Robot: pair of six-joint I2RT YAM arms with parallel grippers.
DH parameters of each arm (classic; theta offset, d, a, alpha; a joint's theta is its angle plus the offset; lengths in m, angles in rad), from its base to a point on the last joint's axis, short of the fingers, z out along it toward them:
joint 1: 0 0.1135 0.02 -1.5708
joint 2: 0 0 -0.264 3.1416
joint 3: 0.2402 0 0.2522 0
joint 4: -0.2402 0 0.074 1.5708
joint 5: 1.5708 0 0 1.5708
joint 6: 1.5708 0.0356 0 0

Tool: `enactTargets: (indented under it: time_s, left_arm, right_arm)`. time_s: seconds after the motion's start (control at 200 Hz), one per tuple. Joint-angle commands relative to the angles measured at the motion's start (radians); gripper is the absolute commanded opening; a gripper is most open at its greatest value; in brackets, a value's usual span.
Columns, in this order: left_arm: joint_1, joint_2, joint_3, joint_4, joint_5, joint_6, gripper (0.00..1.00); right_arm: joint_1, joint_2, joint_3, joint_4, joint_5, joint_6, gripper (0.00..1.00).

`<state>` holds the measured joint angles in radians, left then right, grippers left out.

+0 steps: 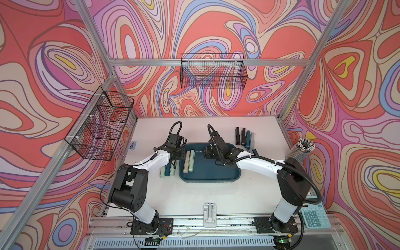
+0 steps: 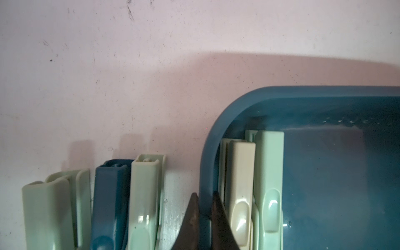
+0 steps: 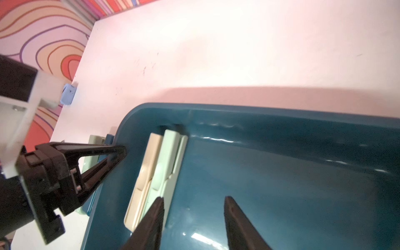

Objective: Put the pruning pliers into the storage box
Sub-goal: Place the pruning pliers in the storage box, then pick up the pruning pliers from the center of the board.

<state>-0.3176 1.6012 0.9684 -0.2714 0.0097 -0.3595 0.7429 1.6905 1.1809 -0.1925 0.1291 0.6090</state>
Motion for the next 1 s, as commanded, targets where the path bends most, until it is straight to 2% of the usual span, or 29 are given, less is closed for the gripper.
enactTargets:
  time_s: [0.0, 0.175, 0.381, 0.561, 0.997]
  left_arm:
    - [-0.008, 0.028, -0.006, 0.001, 0.015, 0.007, 0.07]
    - [-0.007, 0.032, 0.001, 0.0, 0.013, 0.017, 0.07]
    - [-0.006, 0.04, 0.004, 0.0, 0.017, 0.024, 0.07]
    - [-0.006, 0.046, 0.013, 0.0, 0.024, 0.026, 0.08]
    - [-0.004, 0.057, 0.027, -0.005, 0.028, 0.03, 0.08]
  right_arm:
    - [-0.07, -0.118, -0.066, -0.1, 0.053, -0.083, 0.47]
    - [-0.221, -0.281, -0.195, -0.189, 0.064, -0.09, 0.48]
    - [-0.39, -0.431, -0.356, -0.24, 0.013, -0.074, 0.49]
    - [-0.486, -0.454, -0.457, -0.264, -0.006, -0.065, 0.51]
    - [-0.577, -0.413, -0.555, -0.245, -0.023, -0.069, 0.59]
